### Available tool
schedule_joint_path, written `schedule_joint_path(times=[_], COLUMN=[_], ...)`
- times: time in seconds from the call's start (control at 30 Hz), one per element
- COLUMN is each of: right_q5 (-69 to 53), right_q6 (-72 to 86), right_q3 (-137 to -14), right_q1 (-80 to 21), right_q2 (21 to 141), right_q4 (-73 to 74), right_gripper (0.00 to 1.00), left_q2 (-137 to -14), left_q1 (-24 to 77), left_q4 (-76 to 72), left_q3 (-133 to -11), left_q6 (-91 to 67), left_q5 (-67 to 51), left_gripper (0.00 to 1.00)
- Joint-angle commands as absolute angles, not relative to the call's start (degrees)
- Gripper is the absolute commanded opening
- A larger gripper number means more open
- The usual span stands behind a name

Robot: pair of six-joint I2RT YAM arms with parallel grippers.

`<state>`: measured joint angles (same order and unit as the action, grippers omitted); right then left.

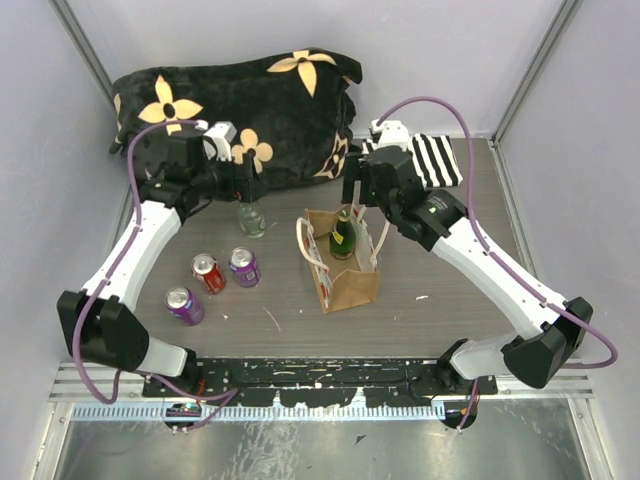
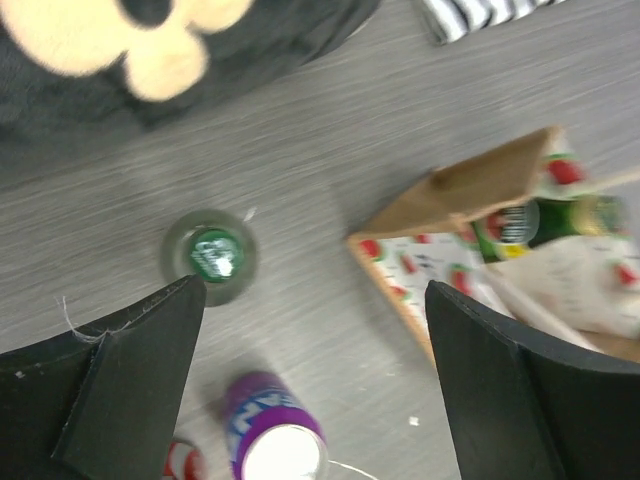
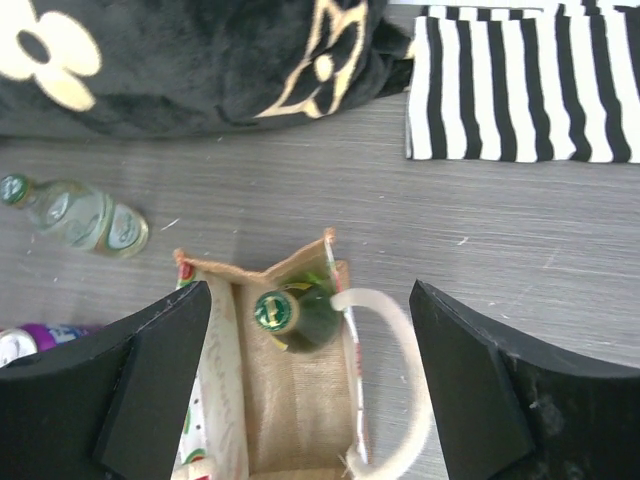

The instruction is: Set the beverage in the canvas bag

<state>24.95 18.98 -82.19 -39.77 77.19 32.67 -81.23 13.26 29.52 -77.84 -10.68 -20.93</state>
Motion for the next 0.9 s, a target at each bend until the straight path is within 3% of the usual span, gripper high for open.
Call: schedule_joint_path(times=[0.0,0.3,0.43,0.57,0.7,0.83,0.87], right_q5=[25.9,25.1,25.0,24.6,23.9,23.5,23.5], right_q6=[19.5,21.6,21.8,22.1,22.5,22.8,22.8], right_q3=[-82.6,-78.9,-78.5,-78.1,-77.7,-77.3,-77.3], right_q1=[-36.6,-34.0,-33.4,-32.8,-32.4,-32.3,-32.3], right_q2=[73.7,70.4,70.1,70.1,70.4,70.7,70.7], right_q4=[32.4,33.4,33.7,33.8,33.7,33.5,33.5], right_gripper=[0.87,0.87,0.87,0.87,0.87,0.87,0.87], left_q2=[-85.1,-92.1,-92.9,-92.4,-91.8,-90.8,-90.5], left_q1=[13.3,13.4,13.5,13.8,14.0,14.4,14.5], left_q4=[20.2,14.5,13.1,11.6,9.7,7.5,7.6], left_q3=[-72.5,-70.5,-69.0,-66.8,-63.8,-61.6,-61.8], left_q6=[-3.4,-3.3,-3.8,-3.5,-3.7,-3.2,-3.1], left_q5=[-10.9,-7.6,-7.7,-7.8,-7.1,-5.7,-5.1], left_gripper=[1.00,1.00,0.89,0.60,0.44,0.05,0.01])
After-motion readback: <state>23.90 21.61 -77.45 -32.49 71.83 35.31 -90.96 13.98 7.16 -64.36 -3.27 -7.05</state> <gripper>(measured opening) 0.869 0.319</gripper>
